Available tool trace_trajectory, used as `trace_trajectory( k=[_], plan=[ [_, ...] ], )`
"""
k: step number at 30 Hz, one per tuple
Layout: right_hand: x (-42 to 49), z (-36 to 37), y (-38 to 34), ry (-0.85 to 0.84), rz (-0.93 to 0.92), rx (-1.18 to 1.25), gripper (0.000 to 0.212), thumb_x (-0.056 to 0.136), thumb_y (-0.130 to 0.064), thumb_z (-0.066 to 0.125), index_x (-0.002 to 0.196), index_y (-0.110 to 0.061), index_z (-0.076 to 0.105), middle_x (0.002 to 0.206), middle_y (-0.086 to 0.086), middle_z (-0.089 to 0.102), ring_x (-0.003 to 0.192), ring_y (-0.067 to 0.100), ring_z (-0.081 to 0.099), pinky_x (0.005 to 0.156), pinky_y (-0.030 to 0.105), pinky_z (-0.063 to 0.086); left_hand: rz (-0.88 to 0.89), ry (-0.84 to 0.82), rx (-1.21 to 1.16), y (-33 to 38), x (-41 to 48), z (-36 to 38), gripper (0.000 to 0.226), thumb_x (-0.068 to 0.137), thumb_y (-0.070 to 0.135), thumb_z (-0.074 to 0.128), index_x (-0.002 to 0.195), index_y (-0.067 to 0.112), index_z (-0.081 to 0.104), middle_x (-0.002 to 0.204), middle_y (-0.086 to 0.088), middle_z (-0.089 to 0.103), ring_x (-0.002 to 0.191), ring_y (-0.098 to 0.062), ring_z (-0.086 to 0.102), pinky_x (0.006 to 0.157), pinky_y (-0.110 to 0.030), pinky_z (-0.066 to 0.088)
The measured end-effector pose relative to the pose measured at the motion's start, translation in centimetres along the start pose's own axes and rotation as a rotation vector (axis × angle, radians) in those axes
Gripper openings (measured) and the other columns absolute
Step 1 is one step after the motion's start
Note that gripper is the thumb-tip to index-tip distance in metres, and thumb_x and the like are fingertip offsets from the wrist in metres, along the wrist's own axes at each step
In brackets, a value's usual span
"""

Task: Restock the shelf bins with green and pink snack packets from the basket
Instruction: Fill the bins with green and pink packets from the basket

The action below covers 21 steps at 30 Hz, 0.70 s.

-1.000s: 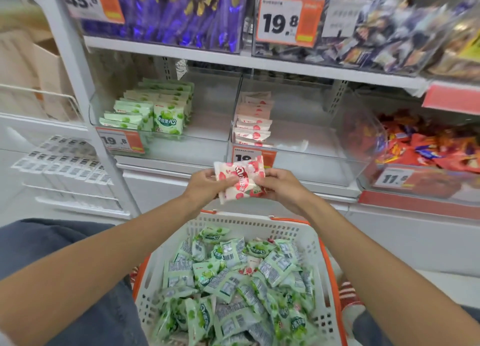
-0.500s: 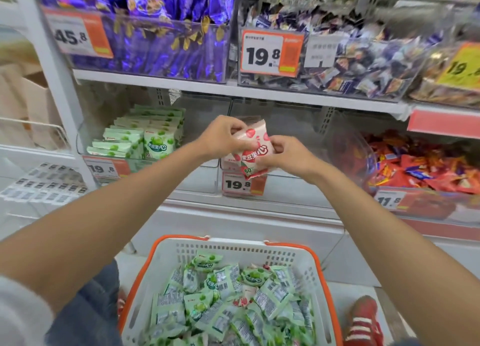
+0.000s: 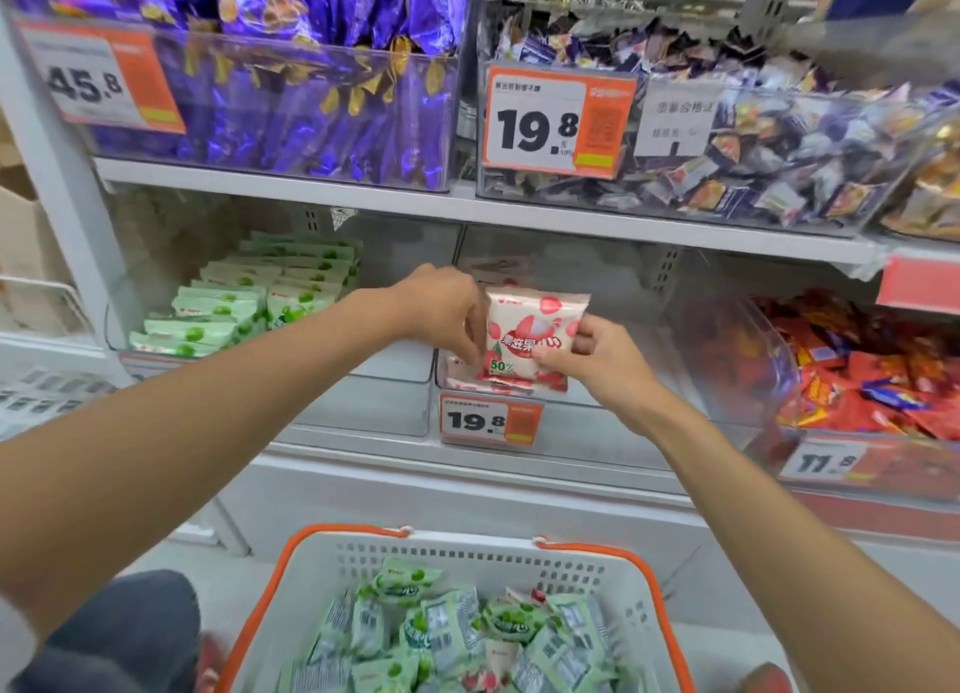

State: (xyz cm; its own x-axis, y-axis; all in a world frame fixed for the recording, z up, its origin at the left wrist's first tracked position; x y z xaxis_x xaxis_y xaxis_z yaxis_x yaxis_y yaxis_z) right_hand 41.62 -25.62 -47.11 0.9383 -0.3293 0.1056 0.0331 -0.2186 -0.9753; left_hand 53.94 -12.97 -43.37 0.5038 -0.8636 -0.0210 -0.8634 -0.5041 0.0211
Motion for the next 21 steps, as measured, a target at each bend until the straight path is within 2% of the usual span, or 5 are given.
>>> trace_trajectory(
  k=[4, 8, 13, 18, 21],
  plan=[
    [-0.2, -1.4, 0.0, 0.040, -0.019, 0.019, 0.023, 0.081, 0.004, 0.072, 0.097, -0.012, 0.066, 0.082, -0.007, 0.074, 0.076, 0.005, 0.071, 0.064, 0.018, 0.054, 0.013, -0.187, -0.067, 0.6, -0.1, 1.7, 0.025, 0.073, 0.051, 0.078, 0.092, 0.036, 0.077, 0.093, 0.022, 0.071, 0.099, -0.005, 0.056, 0.094, -0.039, 0.031],
    [-0.5, -1.2, 0.4, 0.033, -0.007, 0.046, 0.023, 0.081, 0.004, 0.072, 0.096, -0.013, 0.067, 0.084, -0.006, 0.075, 0.079, 0.006, 0.071, 0.066, 0.018, 0.054, 0.000, -0.210, -0.112, 0.7, -0.4, 1.7, 0.019, 0.077, 0.045, 0.077, 0.094, 0.037, 0.078, 0.095, 0.024, 0.071, 0.100, -0.005, 0.058, 0.096, -0.040, 0.033],
    [-0.5, -1.2, 0.1, 0.047, -0.010, 0.070, 0.025, 0.080, 0.003, 0.073, 0.095, -0.015, 0.066, 0.085, -0.006, 0.075, 0.082, 0.008, 0.072, 0.071, 0.020, 0.055, -0.010, -0.115, -0.043, 0.5, -0.2, 1.6, 0.014, 0.079, 0.034, 0.076, 0.092, 0.029, 0.078, 0.089, 0.018, 0.072, 0.088, -0.006, 0.062, 0.088, -0.034, 0.042],
    [-0.9, 2.3, 0.8, -0.221, 0.066, -0.161, 0.020, 0.082, 0.000, 0.073, 0.091, -0.017, 0.068, 0.074, -0.008, 0.069, 0.062, -0.002, 0.062, 0.055, 0.016, 0.048, -0.005, -0.008, -0.054, -0.1, 0.2, 1.5, 0.008, 0.083, 0.025, 0.074, 0.090, 0.023, 0.079, 0.087, 0.011, 0.073, 0.074, -0.005, 0.056, 0.081, -0.029, 0.043],
    [-0.3, 2.0, -0.5, -0.114, -0.044, -0.236, 0.019, 0.079, -0.012, 0.077, 0.087, -0.026, 0.067, 0.074, -0.008, 0.063, 0.062, -0.004, 0.056, 0.056, 0.012, 0.043, -0.005, -0.014, -0.109, -0.2, 0.3, 1.6, 0.012, 0.084, 0.019, 0.072, 0.092, 0.025, 0.079, 0.092, 0.013, 0.075, 0.073, -0.002, 0.057, 0.079, -0.029, 0.049]
  ],
)
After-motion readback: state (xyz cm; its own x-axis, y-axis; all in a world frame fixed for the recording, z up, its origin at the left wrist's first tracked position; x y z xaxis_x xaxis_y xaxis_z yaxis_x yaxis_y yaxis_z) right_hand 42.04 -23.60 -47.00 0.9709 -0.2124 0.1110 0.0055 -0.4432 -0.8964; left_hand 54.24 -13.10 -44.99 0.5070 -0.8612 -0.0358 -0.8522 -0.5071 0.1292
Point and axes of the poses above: each hand's wrist, its own x-axis towards the middle knuckle, its own z-axis out of the palm, y = z × x, the point moved 6 cm from there along x, towards the middle knuckle
